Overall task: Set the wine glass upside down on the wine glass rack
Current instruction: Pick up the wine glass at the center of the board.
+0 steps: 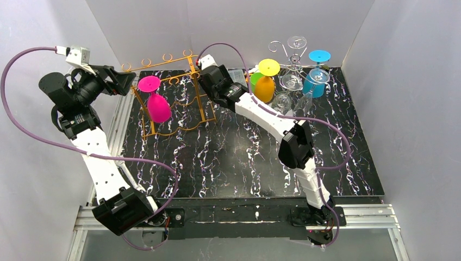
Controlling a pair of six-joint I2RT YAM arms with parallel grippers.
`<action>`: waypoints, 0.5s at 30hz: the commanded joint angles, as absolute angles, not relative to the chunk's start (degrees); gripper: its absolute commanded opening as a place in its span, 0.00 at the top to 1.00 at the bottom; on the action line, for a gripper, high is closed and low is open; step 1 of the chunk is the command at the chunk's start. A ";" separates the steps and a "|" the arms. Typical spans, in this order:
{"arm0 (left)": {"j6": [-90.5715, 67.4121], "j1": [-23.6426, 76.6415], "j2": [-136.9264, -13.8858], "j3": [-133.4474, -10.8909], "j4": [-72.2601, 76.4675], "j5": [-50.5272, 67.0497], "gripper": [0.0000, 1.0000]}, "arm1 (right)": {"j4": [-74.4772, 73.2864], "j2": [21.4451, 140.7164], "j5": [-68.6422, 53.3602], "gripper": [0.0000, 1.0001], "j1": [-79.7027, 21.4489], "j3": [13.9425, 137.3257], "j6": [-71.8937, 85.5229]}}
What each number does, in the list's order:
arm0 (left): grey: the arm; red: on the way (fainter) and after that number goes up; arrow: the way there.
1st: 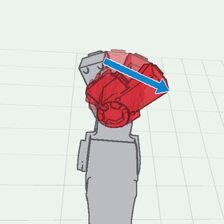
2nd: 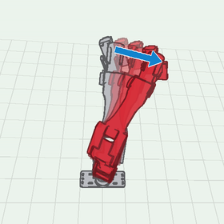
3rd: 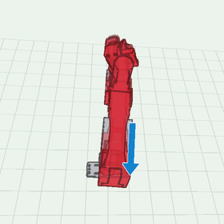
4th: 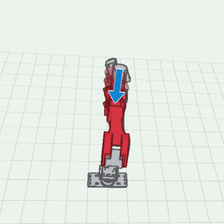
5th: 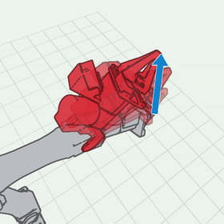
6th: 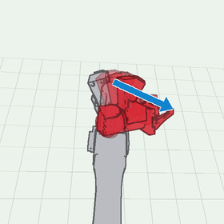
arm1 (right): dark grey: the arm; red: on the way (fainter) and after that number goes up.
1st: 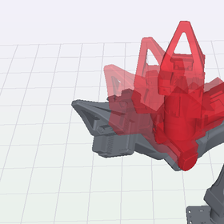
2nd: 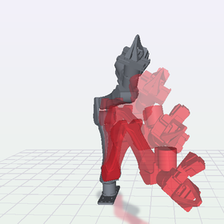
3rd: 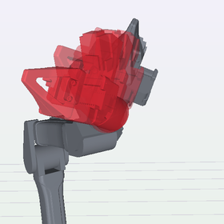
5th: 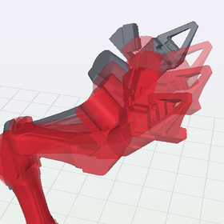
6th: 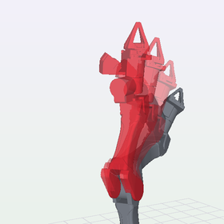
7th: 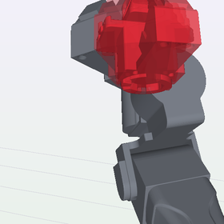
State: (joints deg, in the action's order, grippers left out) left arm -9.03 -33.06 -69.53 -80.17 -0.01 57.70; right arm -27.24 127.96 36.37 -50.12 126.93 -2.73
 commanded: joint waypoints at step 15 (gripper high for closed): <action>-8.53 -33.31 -67.66 -78.59 1.30 59.06 0.02 | -31.25 125.14 38.23 0.30 -43.55 121.45 -1.55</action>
State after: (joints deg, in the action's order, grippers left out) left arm -9.05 -33.06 -69.32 -78.77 0.38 57.89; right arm -29.52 126.85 37.27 -45.19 123.47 -2.10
